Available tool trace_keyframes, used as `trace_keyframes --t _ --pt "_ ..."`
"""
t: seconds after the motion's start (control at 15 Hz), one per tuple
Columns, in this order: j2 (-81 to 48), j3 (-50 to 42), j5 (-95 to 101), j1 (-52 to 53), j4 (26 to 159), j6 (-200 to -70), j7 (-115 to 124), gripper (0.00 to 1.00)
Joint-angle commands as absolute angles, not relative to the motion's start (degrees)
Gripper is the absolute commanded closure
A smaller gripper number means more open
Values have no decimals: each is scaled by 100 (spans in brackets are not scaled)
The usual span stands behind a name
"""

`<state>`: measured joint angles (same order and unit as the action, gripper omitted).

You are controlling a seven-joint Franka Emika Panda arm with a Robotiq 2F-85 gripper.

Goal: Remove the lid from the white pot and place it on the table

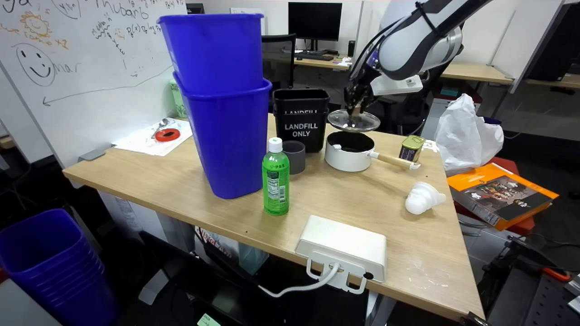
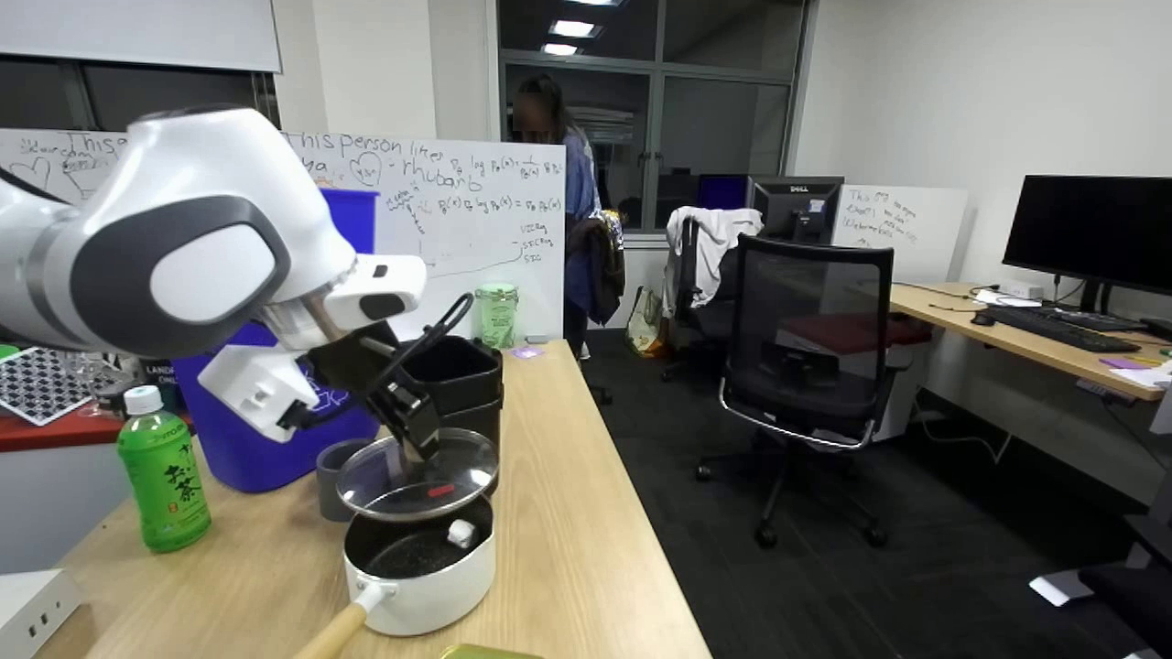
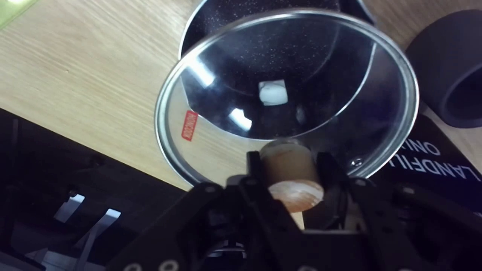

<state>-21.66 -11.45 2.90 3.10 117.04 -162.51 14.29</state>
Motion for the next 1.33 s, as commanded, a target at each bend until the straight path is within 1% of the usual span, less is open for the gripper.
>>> trace_keyframes --t 0.0,0.33,0.53,0.93,1.27 --pt "-1403 -1180 529 572 12226 -15784 1804 85" --pt "-509 -851 1028 696 12838 -15050 2362 85" --pt "-78 -605 1335 612 13321 -14950 2615 85" --pt "252 -204 1308 493 14339 -15187 2773 85" --pt "-10 -63 1279 460 14798 -15709 2852 85"
